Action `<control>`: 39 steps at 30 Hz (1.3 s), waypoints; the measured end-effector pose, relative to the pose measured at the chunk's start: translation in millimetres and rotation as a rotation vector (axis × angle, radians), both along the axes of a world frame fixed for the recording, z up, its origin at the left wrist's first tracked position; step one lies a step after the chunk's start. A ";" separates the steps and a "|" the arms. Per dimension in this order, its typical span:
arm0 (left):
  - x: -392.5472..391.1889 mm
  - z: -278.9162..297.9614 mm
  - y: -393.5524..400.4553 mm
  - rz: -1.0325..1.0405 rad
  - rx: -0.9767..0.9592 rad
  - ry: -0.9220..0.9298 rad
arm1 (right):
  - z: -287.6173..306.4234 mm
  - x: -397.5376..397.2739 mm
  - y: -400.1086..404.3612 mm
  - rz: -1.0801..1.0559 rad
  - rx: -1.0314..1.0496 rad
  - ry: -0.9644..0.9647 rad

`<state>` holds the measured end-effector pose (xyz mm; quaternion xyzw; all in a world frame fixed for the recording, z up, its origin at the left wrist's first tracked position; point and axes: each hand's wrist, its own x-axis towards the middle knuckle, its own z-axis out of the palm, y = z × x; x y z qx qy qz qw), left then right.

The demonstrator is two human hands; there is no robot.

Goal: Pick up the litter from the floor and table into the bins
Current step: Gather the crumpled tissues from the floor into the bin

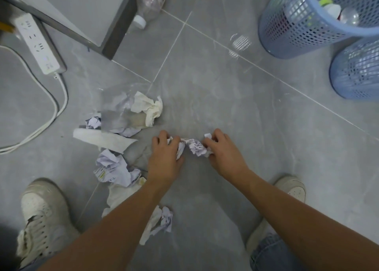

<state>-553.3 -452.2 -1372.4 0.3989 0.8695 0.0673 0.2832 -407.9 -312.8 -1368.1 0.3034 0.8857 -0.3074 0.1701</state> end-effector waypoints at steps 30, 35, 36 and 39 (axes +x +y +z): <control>190.5 298.6 457.5 -0.347 0.330 -0.050 | 293.2 193.8 353.4 -1.113 0.197 0.261; 212.1 275.5 502.2 -0.403 0.118 -0.068 | 281.4 216.1 377.3 -1.058 0.017 0.174; 211.5 274.7 495.2 -0.384 0.144 -0.074 | 281.5 218.5 372.0 -1.041 0.033 0.188; 200.2 276.7 450.4 -0.347 0.332 -0.120 | 284.4 215.9 342.2 -0.983 0.076 0.213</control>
